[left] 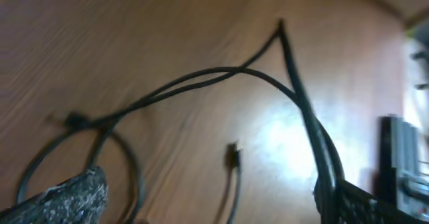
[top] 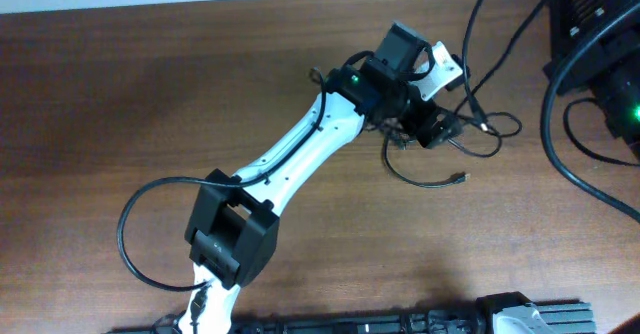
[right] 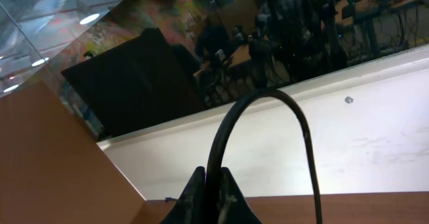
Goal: Untangle cables
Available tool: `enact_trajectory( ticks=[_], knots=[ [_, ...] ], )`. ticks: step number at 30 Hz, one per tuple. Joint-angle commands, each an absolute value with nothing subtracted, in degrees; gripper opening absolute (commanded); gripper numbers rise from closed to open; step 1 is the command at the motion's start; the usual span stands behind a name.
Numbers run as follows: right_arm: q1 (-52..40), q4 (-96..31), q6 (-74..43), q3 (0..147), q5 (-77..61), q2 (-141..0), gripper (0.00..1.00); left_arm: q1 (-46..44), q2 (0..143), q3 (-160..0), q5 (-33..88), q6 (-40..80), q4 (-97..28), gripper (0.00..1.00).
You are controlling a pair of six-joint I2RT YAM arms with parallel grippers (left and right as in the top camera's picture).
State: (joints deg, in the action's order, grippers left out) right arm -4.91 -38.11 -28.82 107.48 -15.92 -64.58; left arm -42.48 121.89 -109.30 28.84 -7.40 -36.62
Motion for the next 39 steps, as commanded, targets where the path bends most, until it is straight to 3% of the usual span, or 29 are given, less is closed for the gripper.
enact_trajectory(
  ticks=[1, 21, 27, 32, 39],
  knots=[
    [-4.78, -36.77, -29.45, 108.73, -15.84, -64.03, 0.04, -40.93, 122.19, -109.60, 12.88, -4.71, -40.23, 0.99],
    [-4.73, -34.37, -28.99, 110.06, -4.01, -64.03, 0.04, -23.88, 122.19, -109.56, 7.57, -4.73, -55.00, 0.99],
    [-4.73, -33.34, -26.96, 110.21, -1.02, -64.05, 0.04, -23.64, 122.19, -109.56, 7.97, -4.78, -56.42, 0.99],
    [-4.73, -30.09, -22.02, 110.28, 7.03, -64.03, 0.04, -23.90, 122.19, -109.56, 11.88, -7.20, -57.21, 0.99],
    [-4.73, -20.56, -5.69, 112.07, 23.14, -64.16, 0.04, -23.97, 122.19, -109.56, 14.41, -7.35, -57.80, 0.99]
  ],
)
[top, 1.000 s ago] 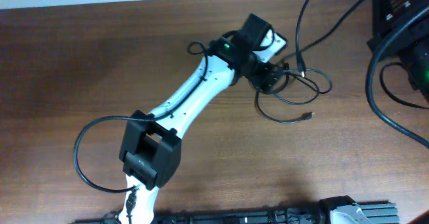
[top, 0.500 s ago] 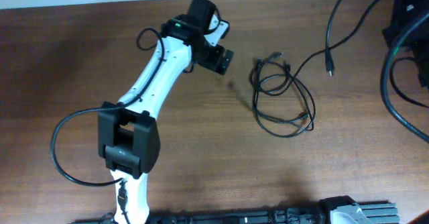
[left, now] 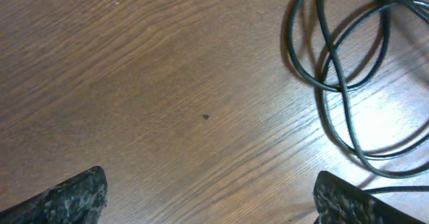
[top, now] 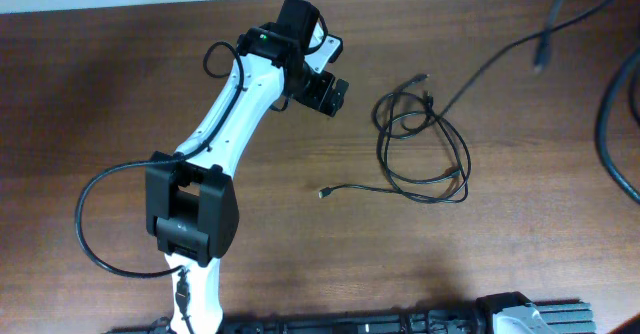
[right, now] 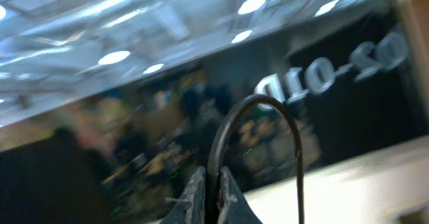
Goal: Untangle cables
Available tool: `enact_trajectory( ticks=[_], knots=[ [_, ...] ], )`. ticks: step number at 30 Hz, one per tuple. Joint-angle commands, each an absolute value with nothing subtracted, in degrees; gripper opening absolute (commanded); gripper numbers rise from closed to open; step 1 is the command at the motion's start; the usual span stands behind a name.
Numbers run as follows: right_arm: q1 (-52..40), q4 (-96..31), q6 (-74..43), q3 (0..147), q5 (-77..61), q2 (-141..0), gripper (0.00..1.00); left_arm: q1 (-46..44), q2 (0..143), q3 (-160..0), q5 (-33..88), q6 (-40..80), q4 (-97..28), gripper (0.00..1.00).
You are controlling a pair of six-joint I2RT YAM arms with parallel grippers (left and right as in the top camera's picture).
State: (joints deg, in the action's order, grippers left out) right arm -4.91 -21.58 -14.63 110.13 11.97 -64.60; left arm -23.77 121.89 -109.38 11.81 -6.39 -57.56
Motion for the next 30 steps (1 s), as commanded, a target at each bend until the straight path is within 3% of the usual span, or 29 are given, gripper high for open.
enact_trajectory(
  ticks=[1, 6, 12, 23, 30],
  knots=[
    [-4.73, -20.05, -2.98, 112.22, 27.33, -64.16, 0.04, -23.97, 122.19, -109.56, 14.87, -7.35, -57.80, 0.99],
    [-4.73, -17.28, 11.90, 112.20, 46.54, -64.64, 0.04, -23.97, 122.19, -109.56, 15.07, -7.35, -57.78, 0.99],
    [-4.73, -17.28, 19.53, 112.20, 61.89, -65.28, 0.04, -24.43, 122.19, -109.56, 17.39, -7.35, -57.76, 0.99],
    [-3.95, -21.10, 24.64, 112.18, 68.45, -73.17, 0.04, -24.84, 122.19, -109.56, 17.87, -7.35, -58.02, 0.99],
    [8.03, -29.08, 21.37, 112.18, 69.32, -83.46, 0.04, -24.88, 122.19, -109.56, 17.85, -7.35, -58.00, 0.99]
  ],
)
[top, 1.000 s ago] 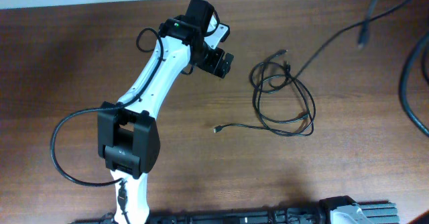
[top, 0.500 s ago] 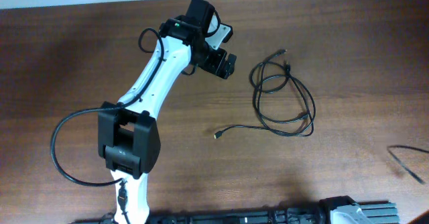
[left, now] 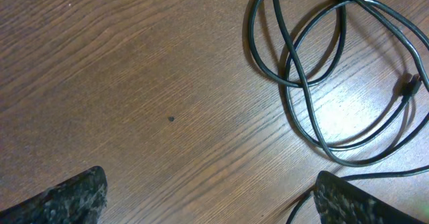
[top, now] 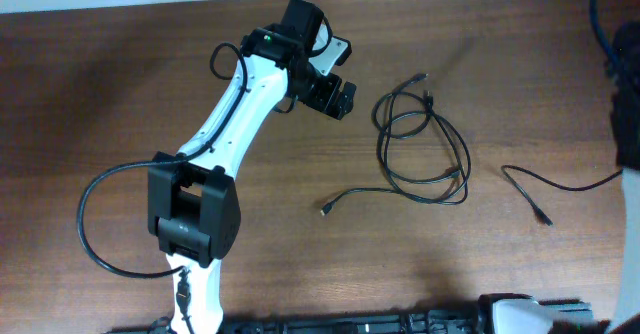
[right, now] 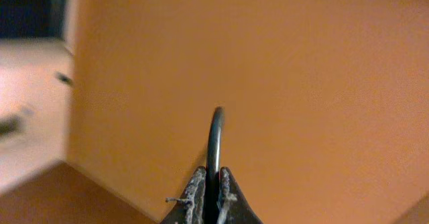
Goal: Untangle cables
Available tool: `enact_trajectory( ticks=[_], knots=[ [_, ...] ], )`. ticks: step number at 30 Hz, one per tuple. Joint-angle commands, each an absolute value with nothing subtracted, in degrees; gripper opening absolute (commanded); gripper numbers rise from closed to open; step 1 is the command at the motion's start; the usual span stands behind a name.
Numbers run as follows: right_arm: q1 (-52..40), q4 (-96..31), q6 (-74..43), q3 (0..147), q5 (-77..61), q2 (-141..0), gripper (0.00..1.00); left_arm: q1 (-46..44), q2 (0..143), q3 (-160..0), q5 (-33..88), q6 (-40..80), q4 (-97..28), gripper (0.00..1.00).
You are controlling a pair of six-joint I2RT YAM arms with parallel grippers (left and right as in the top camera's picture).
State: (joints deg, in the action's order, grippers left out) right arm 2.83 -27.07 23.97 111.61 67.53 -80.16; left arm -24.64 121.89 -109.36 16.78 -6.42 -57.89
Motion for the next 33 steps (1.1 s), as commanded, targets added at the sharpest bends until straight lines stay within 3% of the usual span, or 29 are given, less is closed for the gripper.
enact_trajectory(
  ticks=[1, 8, 11, 15, 17, 33],
  knots=[
    [11.57, -31.11, 16.75, 112.18, 69.23, -84.95, 0.04, -24.99, 122.19, -109.56, 17.85, -7.35, -58.00, 0.99],
    [30.02, -43.86, -4.32, 112.18, 55.13, -87.94, 0.04, -25.04, 122.19, -109.56, 17.87, -7.33, -58.35, 0.99],
    [41.65, -50.09, -15.27, 112.03, 39.29, -88.75, 0.04, -25.04, 122.19, -109.56, 17.87, -7.33, -58.39, 0.99],
    [53.93, -53.21, -16.62, 111.79, 16.16, -91.09, 0.04, -25.15, 122.19, -109.56, 18.35, -7.31, -58.17, 0.99],
    [57.17, -53.60, -16.60, 111.74, 10.85, -93.03, 0.04, -25.17, 122.19, -109.56, 19.22, -7.33, -58.02, 0.99],
    [59.66, -59.46, -16.62, 111.74, 1.93, -112.44, 0.04, -28.80, 122.19, -109.56, 23.16, -7.33, -57.10, 0.99]
  ],
)
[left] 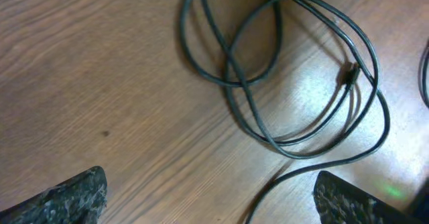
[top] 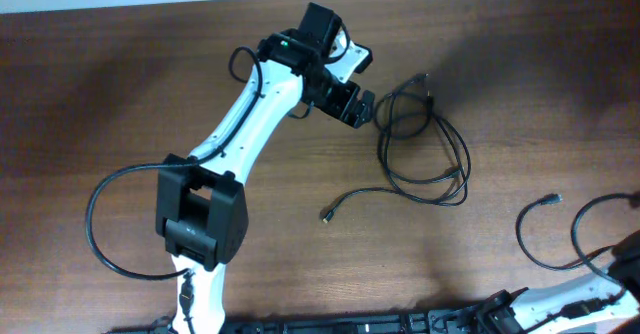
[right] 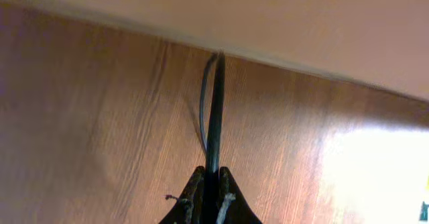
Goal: Untangle cables
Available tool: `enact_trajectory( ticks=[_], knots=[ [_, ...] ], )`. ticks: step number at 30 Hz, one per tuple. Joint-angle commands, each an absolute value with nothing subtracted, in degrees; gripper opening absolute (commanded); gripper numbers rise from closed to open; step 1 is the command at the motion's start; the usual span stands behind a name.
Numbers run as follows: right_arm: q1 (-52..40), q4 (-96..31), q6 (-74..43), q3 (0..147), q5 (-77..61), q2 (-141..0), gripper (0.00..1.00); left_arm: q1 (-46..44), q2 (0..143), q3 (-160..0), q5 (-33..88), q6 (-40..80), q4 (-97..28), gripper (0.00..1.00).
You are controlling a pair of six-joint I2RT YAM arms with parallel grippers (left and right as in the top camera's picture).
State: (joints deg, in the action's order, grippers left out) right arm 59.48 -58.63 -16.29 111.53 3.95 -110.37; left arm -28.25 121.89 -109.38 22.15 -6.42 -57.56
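Observation:
A black cable point(top: 422, 146) lies coiled in loose loops on the wooden table point(top: 120, 94); its plug end point(top: 326, 214) trails out to the lower left. My left gripper point(top: 353, 105) hovers just left of the coil, open and empty. The left wrist view shows the coil point(left: 268, 70) ahead of the wide-apart fingers point(left: 67, 197). A second black cable point(top: 548, 236) lies apart at the lower right. My right gripper point(right: 213, 184) is shut on that cable point(right: 214, 110), low over the table.
The right arm point(top: 615, 279) enters at the bottom right corner. The left arm's own black hose point(top: 100, 224) loops out at the lower left. A pale wall point(right: 268, 16) runs along the table's edge in the right wrist view.
My left gripper has shifted right, closer to the coil. The cable in my right gripper lay stretched toward the right edge; now it lies looped at the lower right, with the right arm low.
At first my left gripper was at a tangle of cables at the upper right, the right gripper shut on one. Then the left gripper stood open to the left, one cable coiled, the other raised. That cable then lay right of the coil, now at the lower right.

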Motion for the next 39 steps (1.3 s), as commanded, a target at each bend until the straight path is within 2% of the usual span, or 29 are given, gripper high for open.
enact_trajectory(
  ticks=[1, 2, 3, 4, 6, 8, 12, 16, 24, 30, 33, 39],
  knots=[
    [59.64, -60.03, -16.62, 111.74, 1.87, -113.47, 0.04, -28.84, 122.19, -109.56, 23.16, -7.33, -57.04, 0.99],
    [59.64, -60.51, -16.62, 111.70, 1.83, -114.08, 0.14, -28.82, 122.19, -109.56, 23.16, -7.33, -57.04, 0.99],
    [59.64, -60.77, -16.62, 111.57, 1.63, -114.59, 0.31, -28.84, 122.19, -109.56, 23.16, -7.33, -57.06, 0.99],
    [59.64, -60.77, -16.60, 110.98, 0.36, -114.91, 0.56, -28.84, 122.19, -109.56, 23.16, -7.33, -57.06, 0.99],
    [59.64, -60.73, -16.60, 110.41, -0.95, -114.91, 0.78, -28.84, 122.19, -109.56, 23.16, -7.33, -57.06, 0.99],
    [59.64, -60.77, -16.58, 110.41, -2.11, -114.91, 0.87, -28.84, 122.19, -109.56, 23.16, -7.33, -57.06, 0.99],
    [59.64, -61.36, -16.53, 110.41, -3.51, -114.91, 0.97, -28.84, 122.19, -109.56, 23.16, -7.33, -57.06, 0.99],
    [59.64, -61.82, -13.45, 110.41, -6.79, -114.91, 0.98, -28.84, 122.19, -109.56, 23.16, -7.33, -57.06, 0.99],
    [59.33, -63.33, 1.56, 110.41, -23.92, -114.91, 0.99, -28.73, 122.19, -109.56, 23.16, -7.33, -56.99, 0.99],
    [54.57, -69.69, 11.44, 110.39, -23.92, -114.91, 1.00, -28.77, 122.19, -109.56, 23.18, -7.31, -55.96, 0.99],
    [50.50, -75.75, 12.19, 110.39, -22.72, -114.91, 1.00, -28.71, 122.19, -109.56, 23.18, -7.31, -55.99, 0.99],
    [40.45, -87.39, 11.97, 109.40, -9.63, -114.91, 1.00, -28.23, 122.19, -109.56, 23.18, -5.76, -56.07, 0.99]
  ],
)
